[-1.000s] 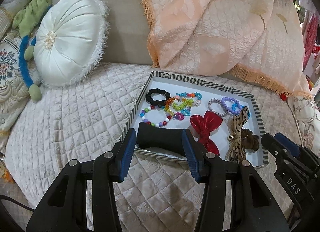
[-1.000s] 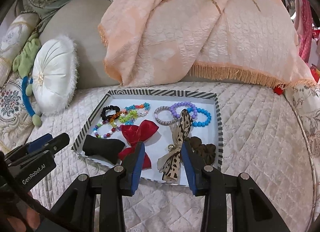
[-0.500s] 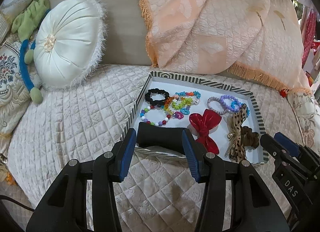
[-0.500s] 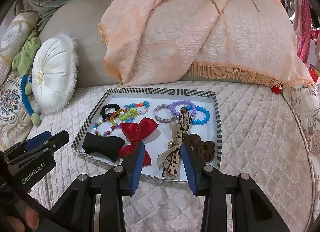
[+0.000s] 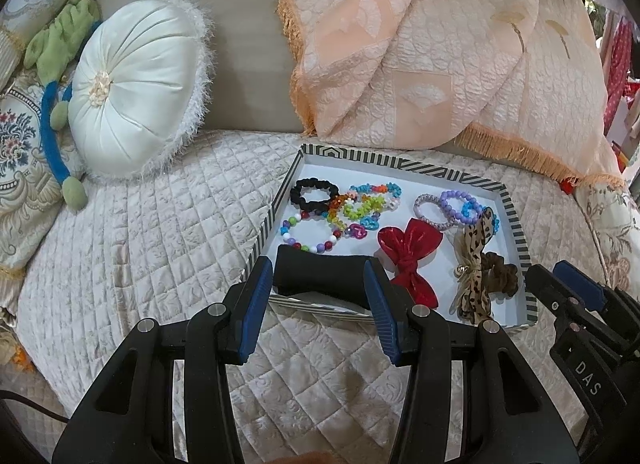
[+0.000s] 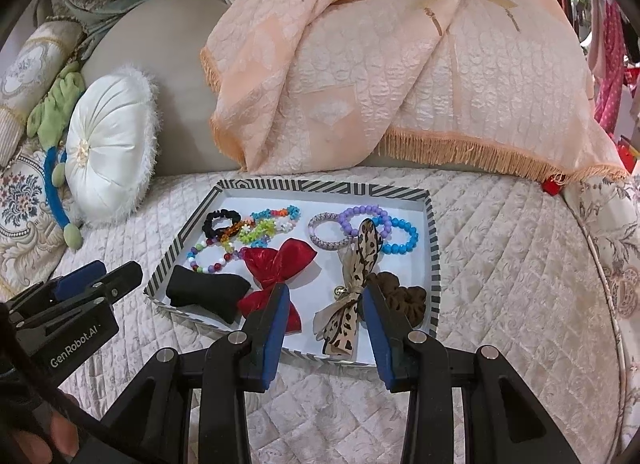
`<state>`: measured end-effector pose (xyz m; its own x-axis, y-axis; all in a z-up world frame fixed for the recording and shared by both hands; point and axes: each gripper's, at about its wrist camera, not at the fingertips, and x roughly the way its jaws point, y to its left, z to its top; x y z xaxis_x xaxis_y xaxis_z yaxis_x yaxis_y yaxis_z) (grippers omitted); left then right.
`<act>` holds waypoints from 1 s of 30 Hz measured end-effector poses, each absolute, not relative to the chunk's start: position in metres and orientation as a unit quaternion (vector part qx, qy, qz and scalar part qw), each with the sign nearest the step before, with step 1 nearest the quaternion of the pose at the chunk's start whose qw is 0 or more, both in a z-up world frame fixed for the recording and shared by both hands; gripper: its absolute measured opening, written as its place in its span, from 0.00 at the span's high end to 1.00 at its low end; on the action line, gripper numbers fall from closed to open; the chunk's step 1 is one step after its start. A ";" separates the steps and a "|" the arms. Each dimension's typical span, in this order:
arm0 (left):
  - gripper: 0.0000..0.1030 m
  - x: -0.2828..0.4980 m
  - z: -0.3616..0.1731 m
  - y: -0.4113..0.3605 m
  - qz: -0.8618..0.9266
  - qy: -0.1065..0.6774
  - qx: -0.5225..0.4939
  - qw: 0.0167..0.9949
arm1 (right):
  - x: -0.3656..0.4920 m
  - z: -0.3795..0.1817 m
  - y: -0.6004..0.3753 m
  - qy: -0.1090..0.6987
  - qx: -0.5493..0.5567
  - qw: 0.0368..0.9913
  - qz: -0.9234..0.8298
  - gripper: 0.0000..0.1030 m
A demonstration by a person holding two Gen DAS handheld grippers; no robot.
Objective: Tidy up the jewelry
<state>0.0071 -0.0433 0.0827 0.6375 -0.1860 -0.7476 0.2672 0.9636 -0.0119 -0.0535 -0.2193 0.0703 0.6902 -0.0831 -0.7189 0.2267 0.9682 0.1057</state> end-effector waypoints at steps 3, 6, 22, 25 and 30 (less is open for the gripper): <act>0.54 0.007 0.083 -0.044 -0.126 0.407 0.051 0.903 | -0.053 0.070 -0.221 0.387 0.100 0.913 -0.081 0.65; 0.54 0.007 0.084 -0.044 -0.125 0.405 0.054 0.904 | -0.052 0.070 -0.220 0.388 0.097 0.913 -0.081 0.65; 0.54 0.006 0.083 -0.042 -0.125 0.406 0.054 0.904 | -0.053 0.064 -0.210 0.399 0.084 0.911 -0.068 0.65; 0.54 0.006 0.083 -0.042 -0.123 0.404 0.057 0.905 | -0.053 0.063 -0.209 0.399 0.083 0.911 -0.067 0.65; 0.54 0.004 0.082 -0.044 -0.123 0.395 0.060 0.908 | -0.057 0.060 -0.218 0.402 0.090 0.908 -0.074 0.65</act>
